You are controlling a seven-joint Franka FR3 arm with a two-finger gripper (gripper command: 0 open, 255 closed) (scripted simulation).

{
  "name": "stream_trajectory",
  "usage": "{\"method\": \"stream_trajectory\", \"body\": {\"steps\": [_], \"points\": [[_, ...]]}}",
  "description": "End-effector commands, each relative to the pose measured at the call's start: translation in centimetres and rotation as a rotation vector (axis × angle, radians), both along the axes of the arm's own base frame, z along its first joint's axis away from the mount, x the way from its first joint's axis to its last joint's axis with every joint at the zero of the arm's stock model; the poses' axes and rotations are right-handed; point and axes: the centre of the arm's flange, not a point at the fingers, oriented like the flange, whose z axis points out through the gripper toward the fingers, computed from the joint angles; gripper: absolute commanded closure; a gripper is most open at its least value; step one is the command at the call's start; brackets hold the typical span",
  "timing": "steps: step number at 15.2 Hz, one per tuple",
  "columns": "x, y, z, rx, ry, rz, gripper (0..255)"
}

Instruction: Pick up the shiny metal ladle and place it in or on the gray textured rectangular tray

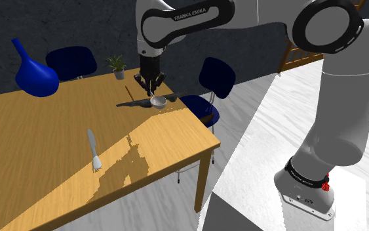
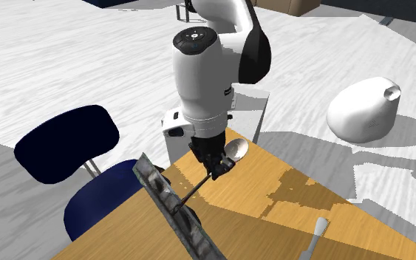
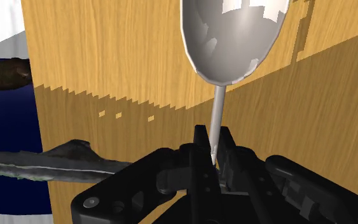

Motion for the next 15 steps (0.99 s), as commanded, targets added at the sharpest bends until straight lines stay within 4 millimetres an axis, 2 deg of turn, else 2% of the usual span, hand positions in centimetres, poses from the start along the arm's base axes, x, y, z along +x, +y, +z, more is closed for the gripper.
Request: {"method": "stream_trajectory", "body": {"steps": [1,7,15], "points": [[1.4,-2.1,0.2,0.0,0.0,0.001,255],[5.6,-8.2,0.8,0.0,0.0,0.001,255],[5.6,-8.2,-3.4,0.0,0.0,0.001,255]]}}
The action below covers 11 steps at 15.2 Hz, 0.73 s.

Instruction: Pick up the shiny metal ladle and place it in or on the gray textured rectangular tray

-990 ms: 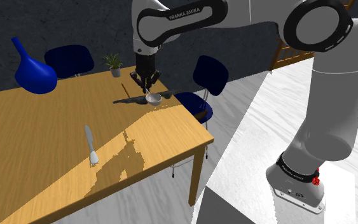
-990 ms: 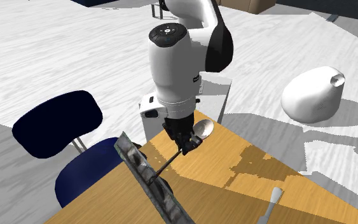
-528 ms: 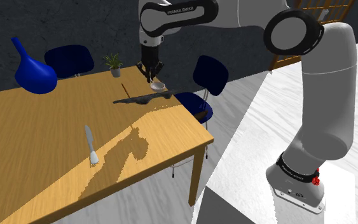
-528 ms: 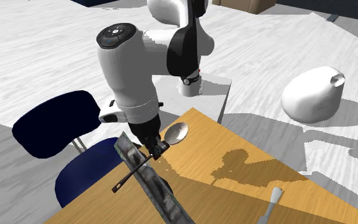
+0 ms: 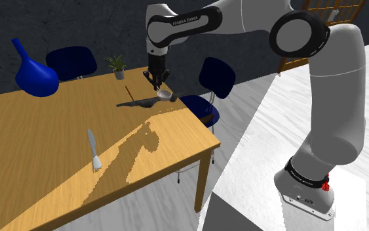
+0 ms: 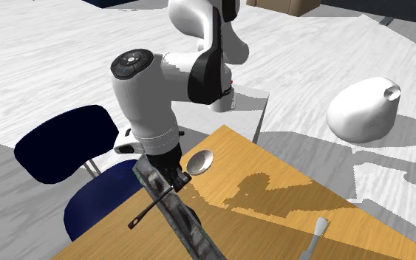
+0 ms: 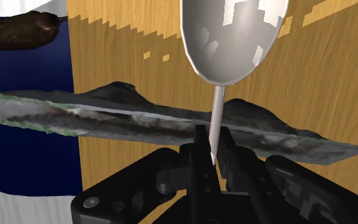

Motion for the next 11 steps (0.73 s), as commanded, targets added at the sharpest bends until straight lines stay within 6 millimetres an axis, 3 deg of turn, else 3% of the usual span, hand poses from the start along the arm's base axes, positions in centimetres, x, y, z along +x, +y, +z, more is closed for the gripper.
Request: {"method": "stream_trajectory", "body": {"steps": [1,8,11], "points": [[0.0,0.1,-1.1,0.0,0.0,0.0,255],[0.0,0.1,-4.7,0.0,0.0,0.0,255],[0.0,0.1,-4.7,0.0,0.0,0.0,255]]}}
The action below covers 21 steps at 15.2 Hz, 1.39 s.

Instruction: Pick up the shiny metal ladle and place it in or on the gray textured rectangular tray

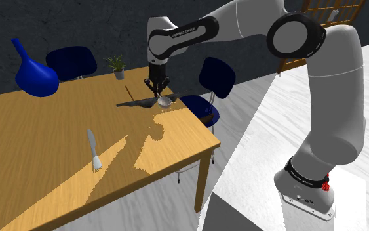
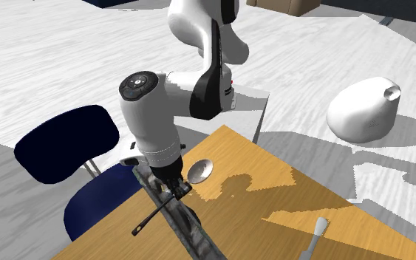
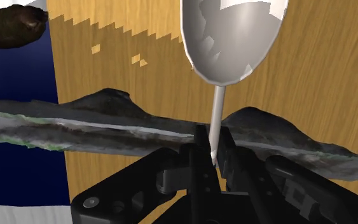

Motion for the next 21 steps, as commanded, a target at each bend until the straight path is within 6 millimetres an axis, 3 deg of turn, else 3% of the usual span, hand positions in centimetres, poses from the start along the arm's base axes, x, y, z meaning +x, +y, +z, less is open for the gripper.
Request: {"method": "stream_trajectory", "body": {"steps": [1,4,5,10,14,21], "points": [[-0.1,0.1,-0.6,0.0,0.01,0.001,255],[-0.1,0.1,-0.6,0.0,0.01,0.001,255],[0.0,0.1,-0.6,0.0,0.01,0.001,0],[-0.1,0.1,-0.6,0.0,0.01,0.001,0],[-0.1,-0.5,4.3,0.0,0.01,0.001,0],[-0.1,-0.5,4.3,0.0,0.01,0.001,0]]}}
